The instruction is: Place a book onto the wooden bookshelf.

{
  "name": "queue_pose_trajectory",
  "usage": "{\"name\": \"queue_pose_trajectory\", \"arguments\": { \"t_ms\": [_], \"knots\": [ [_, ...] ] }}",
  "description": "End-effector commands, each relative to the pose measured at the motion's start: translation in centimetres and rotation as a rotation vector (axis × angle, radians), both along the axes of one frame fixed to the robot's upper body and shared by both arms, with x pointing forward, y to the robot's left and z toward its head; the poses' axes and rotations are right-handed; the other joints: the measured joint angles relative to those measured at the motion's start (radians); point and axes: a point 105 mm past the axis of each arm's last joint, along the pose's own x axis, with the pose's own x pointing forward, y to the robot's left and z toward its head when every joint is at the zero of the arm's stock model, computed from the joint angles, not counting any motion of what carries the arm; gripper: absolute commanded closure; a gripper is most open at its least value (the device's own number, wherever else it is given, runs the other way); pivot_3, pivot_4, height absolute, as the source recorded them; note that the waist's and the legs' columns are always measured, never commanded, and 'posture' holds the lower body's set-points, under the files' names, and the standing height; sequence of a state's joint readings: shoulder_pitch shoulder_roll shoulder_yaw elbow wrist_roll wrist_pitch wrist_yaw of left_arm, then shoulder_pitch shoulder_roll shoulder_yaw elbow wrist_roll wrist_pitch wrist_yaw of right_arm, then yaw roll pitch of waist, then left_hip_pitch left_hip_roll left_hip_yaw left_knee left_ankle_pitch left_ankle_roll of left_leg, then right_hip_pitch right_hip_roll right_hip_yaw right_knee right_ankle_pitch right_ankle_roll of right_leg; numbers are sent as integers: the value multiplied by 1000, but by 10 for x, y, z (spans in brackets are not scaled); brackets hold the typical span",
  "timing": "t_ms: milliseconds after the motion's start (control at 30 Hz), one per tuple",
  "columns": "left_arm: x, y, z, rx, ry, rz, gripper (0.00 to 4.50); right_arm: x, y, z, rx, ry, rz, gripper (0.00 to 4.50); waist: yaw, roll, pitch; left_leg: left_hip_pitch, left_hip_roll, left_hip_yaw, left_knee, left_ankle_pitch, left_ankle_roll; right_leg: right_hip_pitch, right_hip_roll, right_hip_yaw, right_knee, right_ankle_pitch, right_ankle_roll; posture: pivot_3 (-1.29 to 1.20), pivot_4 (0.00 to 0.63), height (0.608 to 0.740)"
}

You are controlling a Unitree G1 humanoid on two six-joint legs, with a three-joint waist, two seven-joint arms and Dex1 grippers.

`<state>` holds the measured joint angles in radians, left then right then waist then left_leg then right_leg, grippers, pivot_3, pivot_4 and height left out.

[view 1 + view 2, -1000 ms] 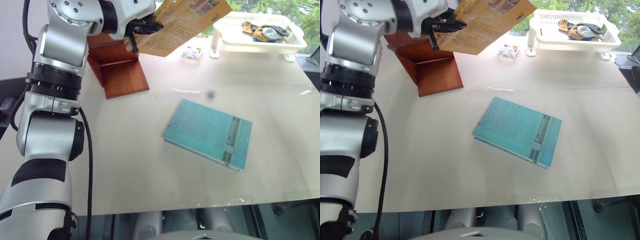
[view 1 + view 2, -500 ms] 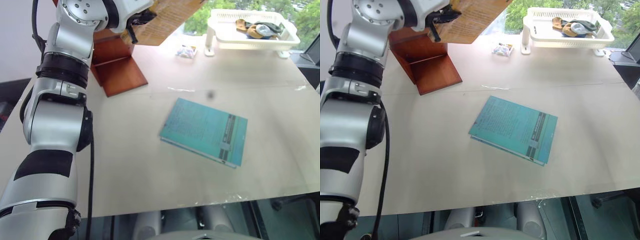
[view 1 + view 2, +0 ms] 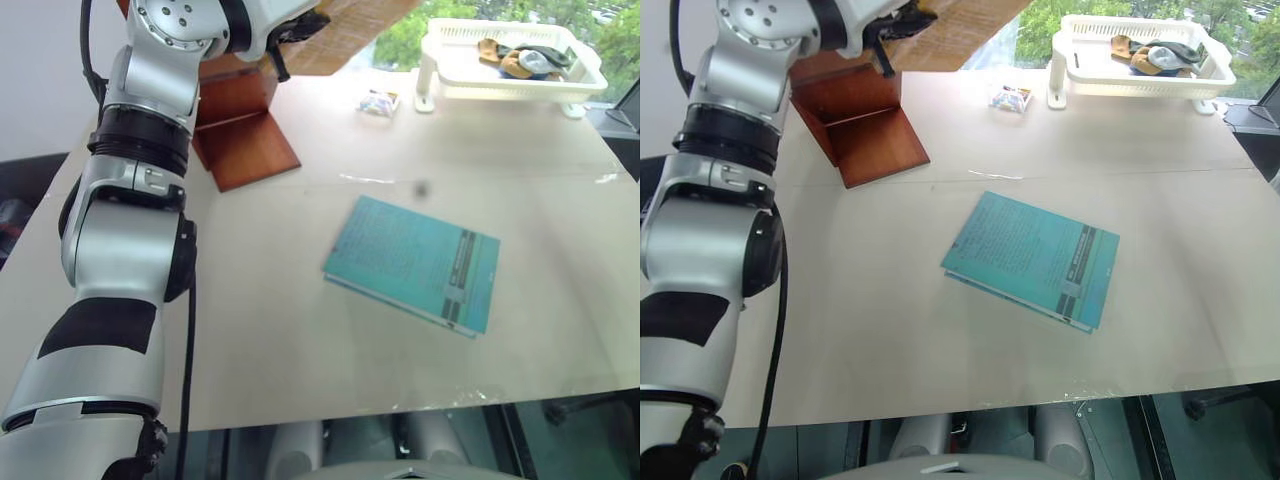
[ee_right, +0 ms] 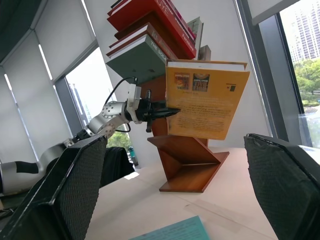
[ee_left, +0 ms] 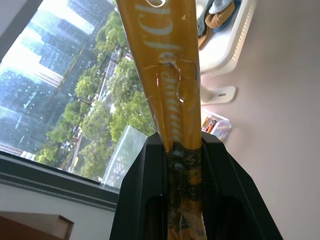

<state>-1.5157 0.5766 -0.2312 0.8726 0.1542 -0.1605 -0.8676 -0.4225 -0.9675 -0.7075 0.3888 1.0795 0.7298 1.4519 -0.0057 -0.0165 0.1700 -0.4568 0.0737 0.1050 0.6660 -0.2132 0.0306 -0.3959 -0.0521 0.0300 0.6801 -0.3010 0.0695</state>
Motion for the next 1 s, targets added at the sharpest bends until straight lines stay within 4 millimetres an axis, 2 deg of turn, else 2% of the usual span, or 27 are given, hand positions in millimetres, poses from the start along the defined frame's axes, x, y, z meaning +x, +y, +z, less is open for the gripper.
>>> {"name": "queue_pose_trajectory", "arguments": {
  "t_ms": [33,200,400,633,733,833,1000],
  "knots": [
    [-18,-17,31,-28,-122,-81,4124,-7,2,15,-28,-85,-9,0,2,0,0,0,0,0,0,0,0,0,0,0,0,0,0,0,150,740],
    [-19,-19,39,22,-203,-47,4124,-6,2,16,-29,-90,-16,0,1,0,0,0,0,0,0,0,0,0,0,0,0,0,0,0,150,740],
    [-11,7,49,284,-293,182,4124,-5,1,16,-26,-93,-24,0,-6,0,0,0,0,0,0,0,0,0,0,0,0,0,0,0,150,740],
    [-3,18,39,462,-204,308,4124,3,5,17,-18,-97,-17,0,8,1,0,0,0,0,1,0,0,0,0,0,1,0,0,0,150,740],
    [0,31,29,526,-131,370,4124,4,5,17,-14,-100,-15,0,9,1,0,0,0,0,1,0,0,0,0,0,1,0,0,0,150,740],
    [2,43,30,521,-115,449,4124,5,5,16,-9,-99,-16,0,10,1,0,-2,0,-1,1,0,0,-1,0,-1,1,0,0,0,150,740],
    [3,51,26,516,-48,518,4124,10,8,15,7,-110,-18,0,11,1,0,-2,0,-1,1,0,0,-1,0,-1,1,0,0,0,150,740]
  ]
}}
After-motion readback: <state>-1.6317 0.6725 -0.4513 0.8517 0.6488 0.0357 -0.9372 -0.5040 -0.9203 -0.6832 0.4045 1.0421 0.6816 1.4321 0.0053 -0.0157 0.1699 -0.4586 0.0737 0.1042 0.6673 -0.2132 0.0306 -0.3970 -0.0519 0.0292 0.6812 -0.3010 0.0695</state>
